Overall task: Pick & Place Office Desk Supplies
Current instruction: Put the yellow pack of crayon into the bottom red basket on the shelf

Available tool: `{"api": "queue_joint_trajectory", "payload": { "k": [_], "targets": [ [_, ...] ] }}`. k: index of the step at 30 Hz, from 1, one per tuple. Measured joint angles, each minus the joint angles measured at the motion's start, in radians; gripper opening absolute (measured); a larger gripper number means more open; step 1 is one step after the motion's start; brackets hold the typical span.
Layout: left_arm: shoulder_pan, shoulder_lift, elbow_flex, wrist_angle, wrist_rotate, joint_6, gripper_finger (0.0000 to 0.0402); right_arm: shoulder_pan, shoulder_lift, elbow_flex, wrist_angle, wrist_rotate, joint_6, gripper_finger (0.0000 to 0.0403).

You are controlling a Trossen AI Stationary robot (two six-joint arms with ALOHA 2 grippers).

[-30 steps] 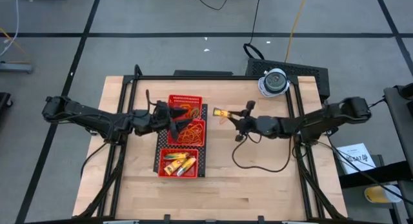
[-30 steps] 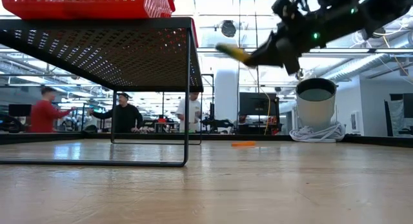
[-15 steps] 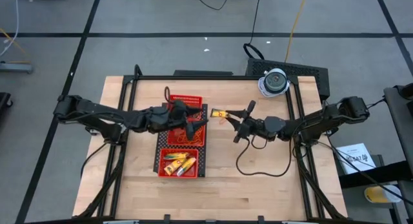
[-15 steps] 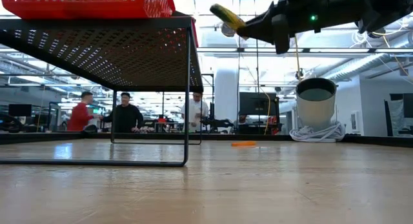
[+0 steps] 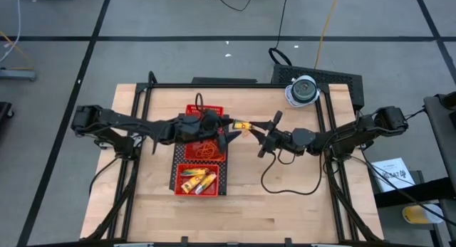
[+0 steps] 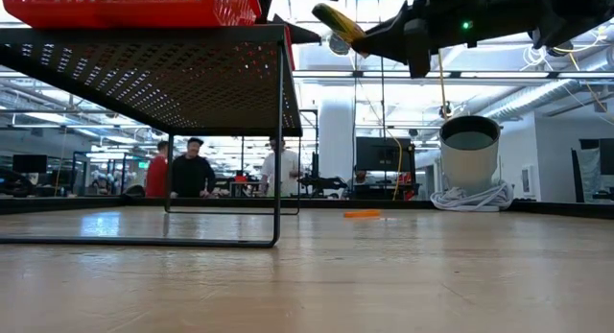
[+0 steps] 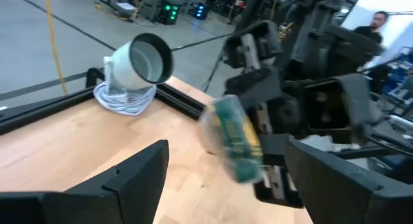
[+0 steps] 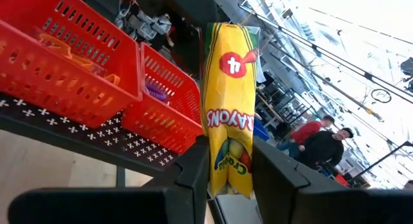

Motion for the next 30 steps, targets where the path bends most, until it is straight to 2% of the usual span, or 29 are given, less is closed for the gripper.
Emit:
{"api": "queue_joint_trajectory", "payload": {
  "k": [7,10,21,30],
  "targets": [
    [0.03,0.007,0.002,0.035,0.012,-0.025,0.0319,0.0,0.0,0.0,-0.024,0.0,0.017,0.009],
    [0.038,0.007,0.001,0.035,0.039,-0.026,0.0305,0.0,0.0,0.0,-0.03,0.0,0.019,0.009],
    [0.044,0.007,0.001,0.018,0.072,-0.037,0.0163,0.0,0.0,0.0,-0.03,-0.001,0.02,0.009],
    [0.051,0.007,0.001,0.015,0.071,-0.021,0.0096,0.0,0.0,0.0,-0.037,0.002,0.02,0.009]
  ]
}}
